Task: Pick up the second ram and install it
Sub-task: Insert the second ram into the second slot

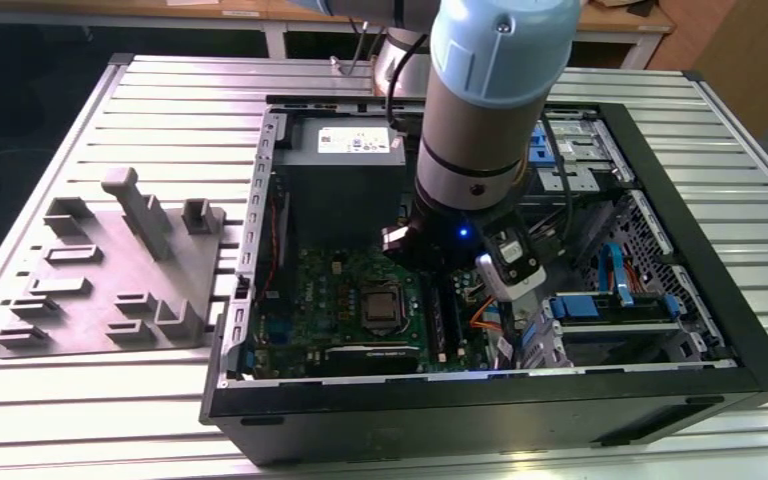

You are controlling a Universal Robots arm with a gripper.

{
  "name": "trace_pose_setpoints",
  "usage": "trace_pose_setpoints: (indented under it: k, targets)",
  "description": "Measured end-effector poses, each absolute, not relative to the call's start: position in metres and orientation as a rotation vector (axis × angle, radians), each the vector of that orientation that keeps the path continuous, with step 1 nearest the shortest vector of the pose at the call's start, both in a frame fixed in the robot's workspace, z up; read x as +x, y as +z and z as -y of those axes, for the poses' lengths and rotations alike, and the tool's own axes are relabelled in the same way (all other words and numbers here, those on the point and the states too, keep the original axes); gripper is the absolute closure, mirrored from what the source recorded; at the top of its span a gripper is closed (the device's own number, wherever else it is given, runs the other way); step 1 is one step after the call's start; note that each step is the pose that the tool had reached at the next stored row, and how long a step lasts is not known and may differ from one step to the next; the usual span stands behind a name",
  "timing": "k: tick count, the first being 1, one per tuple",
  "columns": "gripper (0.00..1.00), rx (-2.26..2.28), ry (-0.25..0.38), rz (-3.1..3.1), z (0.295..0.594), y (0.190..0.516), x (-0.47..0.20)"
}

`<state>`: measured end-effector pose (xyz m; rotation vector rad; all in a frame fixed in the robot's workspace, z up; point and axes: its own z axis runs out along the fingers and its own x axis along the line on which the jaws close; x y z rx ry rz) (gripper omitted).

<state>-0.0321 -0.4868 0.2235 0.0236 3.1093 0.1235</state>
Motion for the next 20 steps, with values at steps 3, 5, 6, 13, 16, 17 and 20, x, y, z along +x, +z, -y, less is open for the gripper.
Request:
trace_pose_setpoints:
  k: [3, 5, 6, 13, 16, 17, 20]
  targets:
    - [0.89, 0.024, 0.128, -3.109, 0.4867, 0.2233, -0.0321]
    - [0.89, 0.026, 0.129, -3.109, 0.4868, 0.2233, -0.032]
    - [0.89, 0.026, 0.129, -3.109, 0.4867, 0.2233, -0.032]
    - [0.89, 0.028, 0.134, -3.109, 0.4868, 0.2218, -0.0321]
    - [0.89, 0.028, 0.142, -3.108, 0.4868, 0.2205, -0.032]
    - [0.89, 0.028, 0.144, -3.108, 0.4868, 0.2202, -0.0321]
    - [0.89, 0.028, 0.144, -3.109, 0.4868, 0.22, -0.032]
